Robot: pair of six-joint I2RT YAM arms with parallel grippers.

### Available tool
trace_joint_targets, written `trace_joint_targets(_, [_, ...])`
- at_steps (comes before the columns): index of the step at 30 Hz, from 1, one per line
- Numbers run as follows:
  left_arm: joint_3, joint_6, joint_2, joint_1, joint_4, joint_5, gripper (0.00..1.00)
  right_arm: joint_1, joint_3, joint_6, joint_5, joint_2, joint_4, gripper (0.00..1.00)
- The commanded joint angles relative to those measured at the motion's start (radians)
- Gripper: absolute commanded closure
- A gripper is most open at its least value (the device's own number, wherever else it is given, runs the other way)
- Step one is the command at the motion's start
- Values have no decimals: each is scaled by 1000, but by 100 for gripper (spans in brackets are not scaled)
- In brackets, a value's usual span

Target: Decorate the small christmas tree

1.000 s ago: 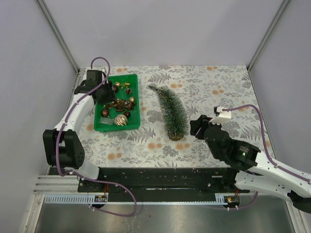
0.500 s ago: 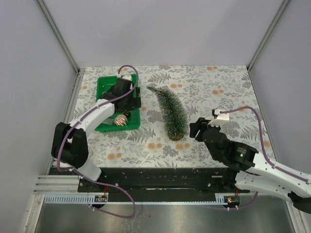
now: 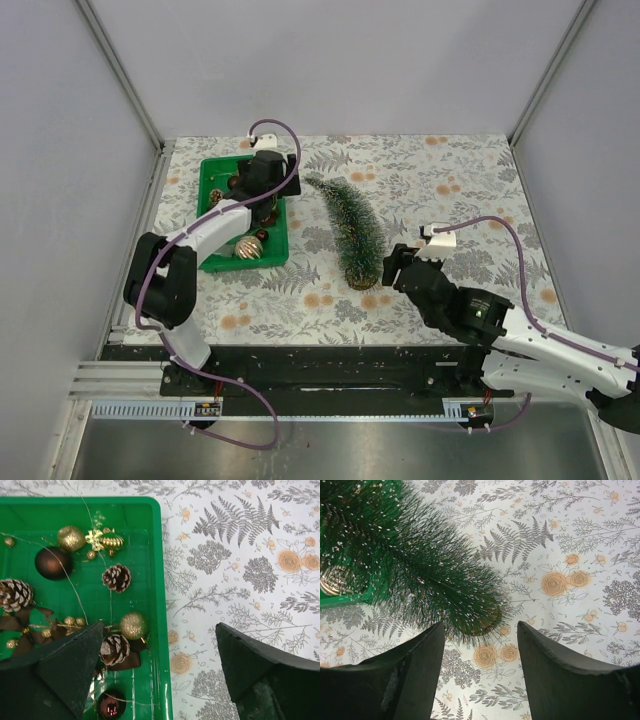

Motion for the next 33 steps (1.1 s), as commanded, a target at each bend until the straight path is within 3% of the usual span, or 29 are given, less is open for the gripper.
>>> trace_joint_targets(1, [42,96,14,-5,152,-67,1,8,0,2,15,17,29,32])
trace_joint_targets(10, [20,75,-4,-15,152,-133,1,6,-11,2,2,-2,33,31])
trace_joint_targets(12, [46,61,-13,-15,94,-130,1,6,-17,3,-3,-8,33,31])
trace_joint_targets(16, [140,71,-45,-43,-63,-137,15,6,-25,14,-9,-8,31,30])
trace_joint_targets(19, [230,32,-46,-57,-230,-216,8,8,-19,17,-11,0,31,30])
trace_joint_targets(20, [224,15,-55,-55,-250,-214,1,6,-17,17,-14,3,31,30])
trace_joint_targets(28, [187,-95,-142,-35,-495,-222,1,6,-20,26,-11,-14,11,29])
trace_joint_targets(33, [43,-146,-219,-6,-491,-297,6,6,-32,39,-18,0,23,29])
